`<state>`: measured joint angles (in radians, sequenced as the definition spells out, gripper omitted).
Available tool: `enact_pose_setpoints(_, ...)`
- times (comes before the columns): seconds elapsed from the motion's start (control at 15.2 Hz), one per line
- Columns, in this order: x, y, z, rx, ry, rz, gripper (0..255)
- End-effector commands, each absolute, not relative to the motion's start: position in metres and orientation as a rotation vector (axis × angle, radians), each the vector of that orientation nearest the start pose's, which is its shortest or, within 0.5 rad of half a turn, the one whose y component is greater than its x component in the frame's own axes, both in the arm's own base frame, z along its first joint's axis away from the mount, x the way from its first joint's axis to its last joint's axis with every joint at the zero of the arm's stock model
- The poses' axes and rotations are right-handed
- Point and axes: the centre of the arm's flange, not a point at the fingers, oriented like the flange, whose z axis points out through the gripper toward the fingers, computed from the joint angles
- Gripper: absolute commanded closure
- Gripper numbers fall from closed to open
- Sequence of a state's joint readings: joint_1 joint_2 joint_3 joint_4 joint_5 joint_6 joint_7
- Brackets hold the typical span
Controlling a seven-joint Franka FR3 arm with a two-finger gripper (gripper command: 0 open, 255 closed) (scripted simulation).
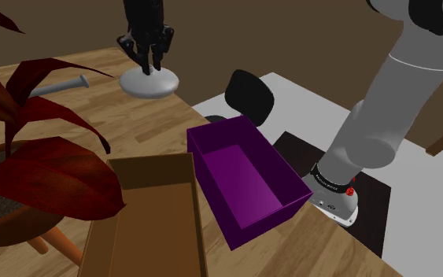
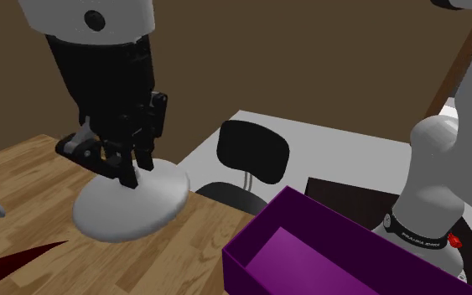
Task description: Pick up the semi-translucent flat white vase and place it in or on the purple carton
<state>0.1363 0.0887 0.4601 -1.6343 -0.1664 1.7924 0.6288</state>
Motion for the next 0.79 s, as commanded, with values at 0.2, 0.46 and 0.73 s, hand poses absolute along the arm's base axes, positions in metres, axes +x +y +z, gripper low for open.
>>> enact_pose_setpoints(0.2,0.439,0.305,0.576,-3.191,0.011,-0.218,255)
enact_pose_setpoints(0.46,0.387,0.299,0.582,-3.191,0.011,-0.218,255)
enact_pose_setpoints(0.73,0.335,0.292,0.589,-3.191,0.011,-0.218,255)
